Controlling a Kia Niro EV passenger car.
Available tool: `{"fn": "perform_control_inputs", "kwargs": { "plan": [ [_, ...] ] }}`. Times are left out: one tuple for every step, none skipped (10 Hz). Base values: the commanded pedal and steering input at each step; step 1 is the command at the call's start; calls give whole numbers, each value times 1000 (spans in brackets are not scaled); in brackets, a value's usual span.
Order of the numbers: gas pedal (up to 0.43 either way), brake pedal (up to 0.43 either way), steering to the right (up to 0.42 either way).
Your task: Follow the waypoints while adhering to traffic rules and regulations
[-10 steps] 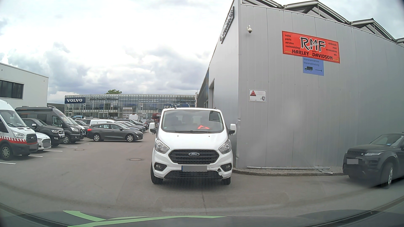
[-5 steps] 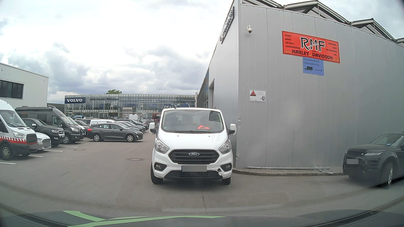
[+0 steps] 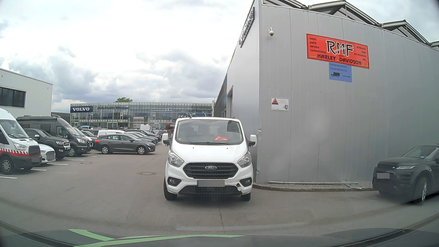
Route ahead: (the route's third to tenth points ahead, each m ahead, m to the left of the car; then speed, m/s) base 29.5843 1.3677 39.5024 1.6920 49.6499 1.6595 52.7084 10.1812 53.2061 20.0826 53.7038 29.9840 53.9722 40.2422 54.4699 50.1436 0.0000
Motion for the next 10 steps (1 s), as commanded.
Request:
{"fn": "perform_control_inputs", "kwargs": {
  "plan": [
    [0,530,-6],
    [0,530,-6],
    [0,524,-6],
    [0,524,-6],
    [0,530,-6],
    [0,530,-7],
    [0,530,-7],
    [0,530,-7],
    [0,530,-7],
    [0,530,-7]
  ]
}}
